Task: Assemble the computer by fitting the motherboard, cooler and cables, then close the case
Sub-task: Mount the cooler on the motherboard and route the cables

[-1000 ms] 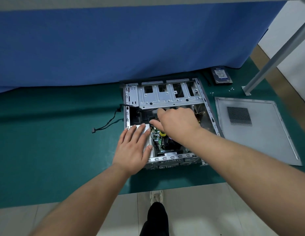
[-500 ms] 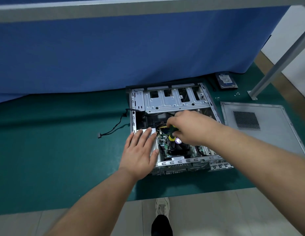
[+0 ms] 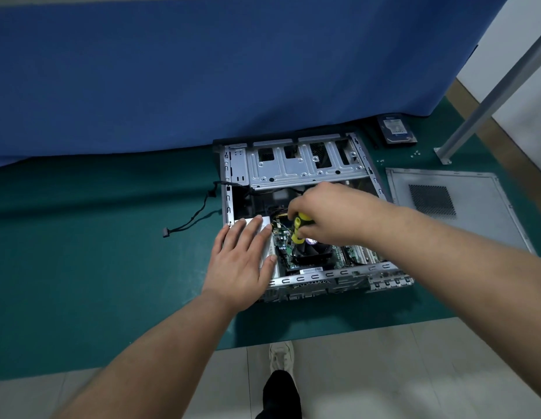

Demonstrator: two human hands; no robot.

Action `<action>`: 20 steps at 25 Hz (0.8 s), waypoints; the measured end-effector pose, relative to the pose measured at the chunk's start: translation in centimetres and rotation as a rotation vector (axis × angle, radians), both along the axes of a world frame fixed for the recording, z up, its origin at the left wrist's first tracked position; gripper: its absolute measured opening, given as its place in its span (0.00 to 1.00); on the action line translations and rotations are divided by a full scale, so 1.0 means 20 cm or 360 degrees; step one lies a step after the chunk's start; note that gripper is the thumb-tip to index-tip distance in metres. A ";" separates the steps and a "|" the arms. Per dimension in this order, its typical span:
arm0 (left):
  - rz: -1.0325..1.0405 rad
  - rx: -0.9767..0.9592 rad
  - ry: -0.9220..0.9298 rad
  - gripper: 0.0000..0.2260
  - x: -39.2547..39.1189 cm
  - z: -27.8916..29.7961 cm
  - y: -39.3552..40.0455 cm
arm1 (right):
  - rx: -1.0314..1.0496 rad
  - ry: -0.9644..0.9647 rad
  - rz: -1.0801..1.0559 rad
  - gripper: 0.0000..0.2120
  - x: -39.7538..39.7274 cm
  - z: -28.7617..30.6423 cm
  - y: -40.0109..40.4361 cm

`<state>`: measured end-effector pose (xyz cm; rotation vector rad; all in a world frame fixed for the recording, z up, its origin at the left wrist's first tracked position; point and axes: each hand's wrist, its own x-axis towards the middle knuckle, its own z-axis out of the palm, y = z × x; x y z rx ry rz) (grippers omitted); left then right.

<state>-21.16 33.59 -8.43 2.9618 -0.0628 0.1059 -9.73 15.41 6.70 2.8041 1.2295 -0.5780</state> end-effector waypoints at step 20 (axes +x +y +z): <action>0.0018 -0.0042 0.0009 0.28 -0.01 0.02 0.00 | -0.0141 -0.0687 -0.0234 0.24 -0.08 -0.11 0.06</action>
